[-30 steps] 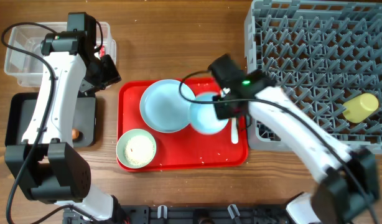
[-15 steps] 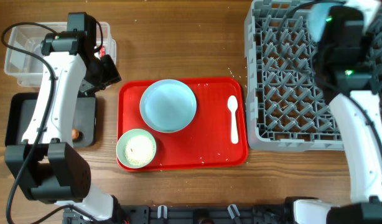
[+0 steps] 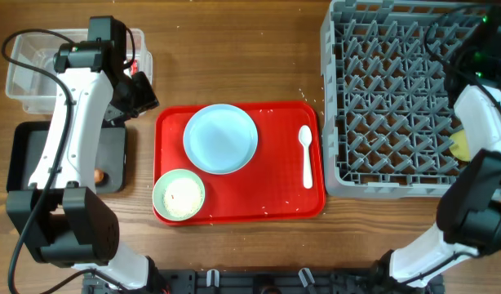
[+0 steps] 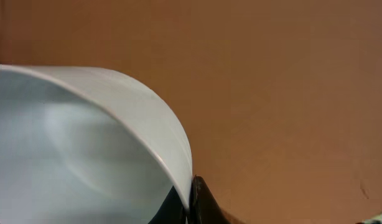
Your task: Sort waste into correct bins and load items into the dishwasher rack
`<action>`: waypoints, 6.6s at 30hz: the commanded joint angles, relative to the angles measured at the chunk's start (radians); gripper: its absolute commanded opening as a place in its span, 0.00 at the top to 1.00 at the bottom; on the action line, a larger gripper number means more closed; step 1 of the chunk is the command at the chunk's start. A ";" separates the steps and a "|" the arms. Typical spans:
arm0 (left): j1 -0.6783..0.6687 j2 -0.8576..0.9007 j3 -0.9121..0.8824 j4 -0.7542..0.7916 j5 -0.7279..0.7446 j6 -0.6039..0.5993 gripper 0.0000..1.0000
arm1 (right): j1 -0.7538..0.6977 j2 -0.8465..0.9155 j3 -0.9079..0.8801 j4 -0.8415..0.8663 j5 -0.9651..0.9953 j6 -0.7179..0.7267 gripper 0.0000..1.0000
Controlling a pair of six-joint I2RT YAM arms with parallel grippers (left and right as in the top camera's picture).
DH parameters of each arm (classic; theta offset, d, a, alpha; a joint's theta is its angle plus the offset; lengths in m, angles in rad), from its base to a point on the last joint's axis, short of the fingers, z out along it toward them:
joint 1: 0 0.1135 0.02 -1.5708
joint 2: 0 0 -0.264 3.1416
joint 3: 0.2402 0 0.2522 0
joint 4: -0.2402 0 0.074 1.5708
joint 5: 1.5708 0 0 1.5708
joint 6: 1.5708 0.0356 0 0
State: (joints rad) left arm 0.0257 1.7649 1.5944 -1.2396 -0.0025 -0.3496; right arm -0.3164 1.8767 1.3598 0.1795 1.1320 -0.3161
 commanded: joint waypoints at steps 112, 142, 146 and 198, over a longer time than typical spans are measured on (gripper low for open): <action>-0.268 -0.129 -0.290 0.080 -0.008 -0.076 0.96 | 0.154 -0.405 0.006 -1.227 -1.425 0.300 0.09; 0.648 0.111 -0.319 0.195 1.178 0.633 0.96 | 0.154 -0.405 0.006 -1.255 -1.399 0.290 0.10; 0.705 0.163 -0.319 0.107 1.266 0.765 0.96 | 0.154 -0.405 0.006 -1.269 -1.369 0.290 0.10; 0.585 0.146 -0.319 -0.397 1.340 1.469 0.96 | 0.154 -0.405 0.006 -1.311 -1.368 0.293 0.11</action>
State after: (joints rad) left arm 0.7025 1.9465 1.2728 -1.6188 1.3113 0.9920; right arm -0.1661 1.4872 1.3674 -1.1297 -0.2424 -0.0265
